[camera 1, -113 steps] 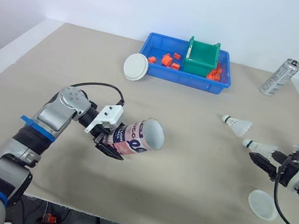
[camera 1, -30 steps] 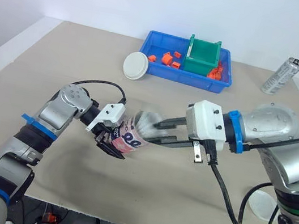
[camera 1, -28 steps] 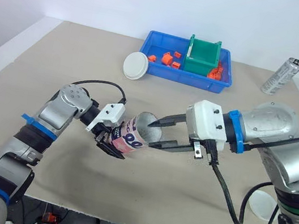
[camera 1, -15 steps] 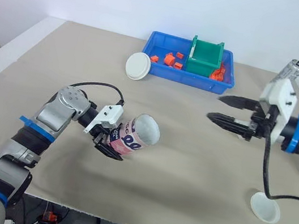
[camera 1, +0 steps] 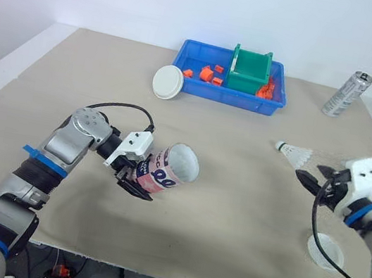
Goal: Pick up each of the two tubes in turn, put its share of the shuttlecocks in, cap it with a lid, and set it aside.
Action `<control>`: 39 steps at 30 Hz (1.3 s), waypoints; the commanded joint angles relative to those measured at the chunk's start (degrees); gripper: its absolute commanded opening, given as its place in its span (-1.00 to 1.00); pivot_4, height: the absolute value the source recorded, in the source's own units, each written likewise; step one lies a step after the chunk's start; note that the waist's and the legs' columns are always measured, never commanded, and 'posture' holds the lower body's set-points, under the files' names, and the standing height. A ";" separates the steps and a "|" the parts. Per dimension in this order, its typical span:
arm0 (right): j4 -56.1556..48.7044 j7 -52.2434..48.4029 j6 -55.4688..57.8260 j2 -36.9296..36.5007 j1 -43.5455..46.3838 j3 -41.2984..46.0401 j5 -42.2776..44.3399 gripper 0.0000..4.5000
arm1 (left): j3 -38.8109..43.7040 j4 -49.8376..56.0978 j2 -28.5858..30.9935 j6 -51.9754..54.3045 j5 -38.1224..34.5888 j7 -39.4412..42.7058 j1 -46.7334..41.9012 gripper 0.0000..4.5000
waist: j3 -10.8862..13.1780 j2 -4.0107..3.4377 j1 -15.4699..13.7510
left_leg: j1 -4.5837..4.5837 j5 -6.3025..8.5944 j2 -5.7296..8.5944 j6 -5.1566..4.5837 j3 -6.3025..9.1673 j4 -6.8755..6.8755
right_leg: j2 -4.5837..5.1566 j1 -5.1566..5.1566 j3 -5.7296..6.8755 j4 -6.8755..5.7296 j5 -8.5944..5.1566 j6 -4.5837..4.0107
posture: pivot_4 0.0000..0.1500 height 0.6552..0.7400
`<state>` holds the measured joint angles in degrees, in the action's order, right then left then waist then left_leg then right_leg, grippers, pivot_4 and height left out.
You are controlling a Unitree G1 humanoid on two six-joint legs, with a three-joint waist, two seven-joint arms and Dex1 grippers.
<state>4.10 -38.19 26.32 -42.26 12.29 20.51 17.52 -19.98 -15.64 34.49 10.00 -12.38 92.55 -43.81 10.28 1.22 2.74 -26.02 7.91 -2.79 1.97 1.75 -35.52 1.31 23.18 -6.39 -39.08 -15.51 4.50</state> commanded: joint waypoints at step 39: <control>-11.96 -14.97 -6.99 -6.80 14.15 -10.59 3.95 -0.96 | 1.06 2.62 1.81 0.73 -1.10 -0.05 -0.75 0.71 | 0.20 -0.38 0.11 | -0.03 -0.07 0.03 -0.08 0.04 0.16 | -0.03 0.07 -0.02 0.00 0.04 0.22 | 1.00 0.71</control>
<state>4.87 -48.84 16.00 -46.26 27.40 9.86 16.94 -19.95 -14.53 35.92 10.60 -12.52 92.55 -43.82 10.49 0.84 2.85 -26.03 7.84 -2.79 1.89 1.82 -35.35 1.25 23.24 -6.41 -39.08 -15.48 4.70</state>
